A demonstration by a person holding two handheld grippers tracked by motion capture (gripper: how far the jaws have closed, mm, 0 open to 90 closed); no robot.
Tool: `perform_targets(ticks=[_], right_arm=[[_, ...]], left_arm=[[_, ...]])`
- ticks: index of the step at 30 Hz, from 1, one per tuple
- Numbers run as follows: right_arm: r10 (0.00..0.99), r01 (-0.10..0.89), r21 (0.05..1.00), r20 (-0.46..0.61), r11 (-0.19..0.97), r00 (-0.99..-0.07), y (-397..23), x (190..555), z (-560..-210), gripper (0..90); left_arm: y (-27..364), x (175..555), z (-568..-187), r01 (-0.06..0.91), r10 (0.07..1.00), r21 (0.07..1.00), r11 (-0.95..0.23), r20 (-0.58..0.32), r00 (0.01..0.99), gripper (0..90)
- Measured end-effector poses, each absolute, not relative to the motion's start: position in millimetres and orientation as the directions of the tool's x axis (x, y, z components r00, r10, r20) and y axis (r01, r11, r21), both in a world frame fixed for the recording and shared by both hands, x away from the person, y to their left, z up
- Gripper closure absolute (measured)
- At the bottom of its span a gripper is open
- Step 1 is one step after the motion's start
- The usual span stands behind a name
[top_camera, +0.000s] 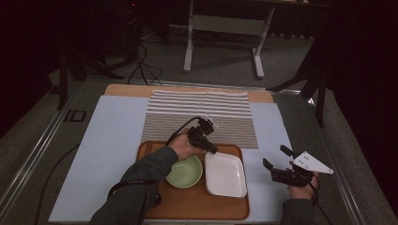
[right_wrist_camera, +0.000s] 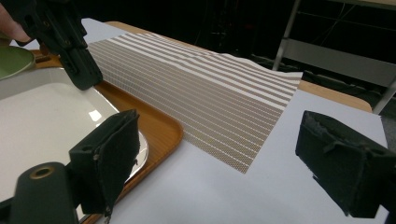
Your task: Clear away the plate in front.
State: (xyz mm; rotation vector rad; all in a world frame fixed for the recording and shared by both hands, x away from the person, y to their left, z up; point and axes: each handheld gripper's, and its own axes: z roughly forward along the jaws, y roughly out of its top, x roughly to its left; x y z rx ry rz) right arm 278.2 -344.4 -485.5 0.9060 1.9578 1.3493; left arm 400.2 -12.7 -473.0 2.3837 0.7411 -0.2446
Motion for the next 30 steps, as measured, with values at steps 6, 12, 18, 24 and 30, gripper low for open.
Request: perform_targets(ticks=[6, 12, 18, 24, 30], right_arm=[[0.798, 0.202, 0.945, -0.088, 0.255, -0.596, -344, 278, -485, 13.0], [0.797, 0.201, 0.946, -0.089, 0.256, -0.598, -344, 278, -486, 13.1], [0.798, 0.203, 0.945, -0.088, 0.255, -0.596, -344, 278, -486, 13.1], [0.799, 0.202, 0.946, -0.088, 0.255, -0.595, -344, 278, -485, 13.0], [0.797, 0.201, 0.945, -0.091, 0.259, -0.597, -344, 278, -486, 13.1]], left_arm=[[-13, 400, -476, 0.573, 0.461, 0.5, -0.649, -0.341, 0.819, 83.9], [-14, 398, -481, 0.572, 0.471, 0.482, -0.663, -0.326, 0.82, 82.4], [-16, 398, -483, 0.571, 0.478, 0.469, -0.674, -0.313, 0.821, 79.9], [-17, 398, -482, 0.583, 0.501, 0.468, -0.664, -0.3, 0.812, 63.7], [-14, 398, -478, 0.584, 0.513, 0.488, -0.648, -0.287, 0.809, 59.2]])
